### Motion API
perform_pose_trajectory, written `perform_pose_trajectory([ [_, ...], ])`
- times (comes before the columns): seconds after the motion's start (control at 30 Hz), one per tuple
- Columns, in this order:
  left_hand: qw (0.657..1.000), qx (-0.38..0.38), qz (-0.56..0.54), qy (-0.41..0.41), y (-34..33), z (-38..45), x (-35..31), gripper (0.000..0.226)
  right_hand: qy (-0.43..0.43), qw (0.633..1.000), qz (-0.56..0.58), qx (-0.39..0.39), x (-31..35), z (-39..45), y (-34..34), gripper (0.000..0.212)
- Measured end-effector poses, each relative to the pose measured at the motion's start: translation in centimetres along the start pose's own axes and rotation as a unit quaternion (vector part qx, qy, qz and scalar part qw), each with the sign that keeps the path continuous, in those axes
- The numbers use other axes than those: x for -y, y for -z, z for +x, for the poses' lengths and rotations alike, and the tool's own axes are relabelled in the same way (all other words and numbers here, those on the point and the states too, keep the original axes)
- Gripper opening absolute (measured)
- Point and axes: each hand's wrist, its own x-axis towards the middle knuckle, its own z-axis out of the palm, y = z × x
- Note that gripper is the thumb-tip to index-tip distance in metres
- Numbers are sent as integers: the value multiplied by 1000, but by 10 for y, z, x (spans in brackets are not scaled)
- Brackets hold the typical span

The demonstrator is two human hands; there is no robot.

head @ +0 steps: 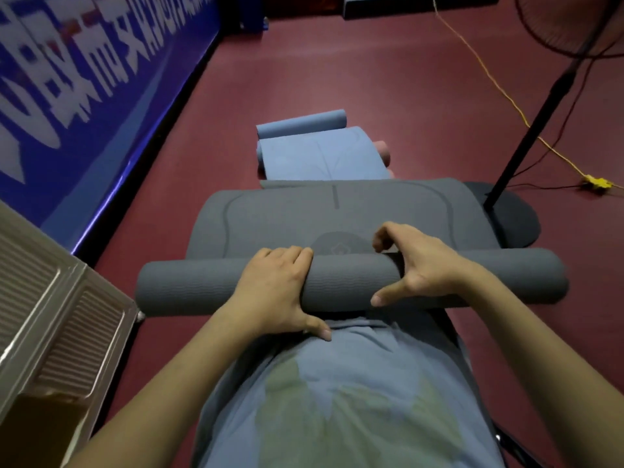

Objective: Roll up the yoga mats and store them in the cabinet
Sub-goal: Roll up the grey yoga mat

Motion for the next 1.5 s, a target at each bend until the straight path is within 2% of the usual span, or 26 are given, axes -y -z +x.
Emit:
perform_pose_trajectory([
  [0.17, 997, 63, -52, 15, 3, 21, 20, 113, 22, 996, -73, -37, 5, 3, -5, 73],
  [0.3, 987, 124, -94, 30, 12, 36, 31, 100, 22, 981, -189, -25, 15, 6, -10, 88],
  [0.4, 986, 129, -104, 33, 13, 45, 33, 105, -10, 965, -263, -8, 22, 12, -17, 99],
  [0.47, 992, 84, -95, 28, 10, 45, 31, 123, -25, 959, -281, 9, 21, 17, -16, 109],
  [0.53, 996, 11, -83, 31, 5, 41, 25, 138, -33, 962, -269, 26, 18, 21, -11, 115],
  [0.57, 996, -26, -77, 29, 2, 39, 23, 137, -32, 965, -258, 33, 16, 23, -8, 115],
  [0.63, 994, -76, -73, 12, -5, 36, 22, 120, -26, 969, -243, 43, 14, 27, -4, 110],
  [0.73, 991, -105, -87, 13, -7, 34, 23, 97, -22, 974, -217, 63, 13, 35, 0, 105],
  [0.8, 992, -92, -82, 22, -1, 35, 23, 100, -24, 978, -193, 81, 12, 41, 3, 102],
  [0.93, 996, -43, -64, 38, 2, 28, 20, 127, -42, 979, -151, 134, 16, 55, 17, 103],
  [1.0, 998, -24, -45, 25, -5, 24, 19, 131, -49, 976, -138, 160, 18, 60, 23, 101],
  [1.1, 998, -51, -15, 18, -17, 23, 21, 134, -51, 976, -122, 174, 19, 64, 27, 99],
  [1.17, 997, -68, -2, 25, -21, 26, 21, 136, -51, 977, -119, 168, 18, 65, 26, 103],
  [1.3, 999, -23, -18, 37, -16, 36, 24, 136, -45, 988, -91, 118, 13, 61, 20, 125],
  [1.43, 999, 21, -33, 37, -5, 50, 32, 128, -31, 994, -94, 41, 7, 58, 12, 99],
  [1.5, 998, 35, -39, 25, -1, 56, 36, 121, -19, 995, -100, 22, 6, 58, 13, 93],
])
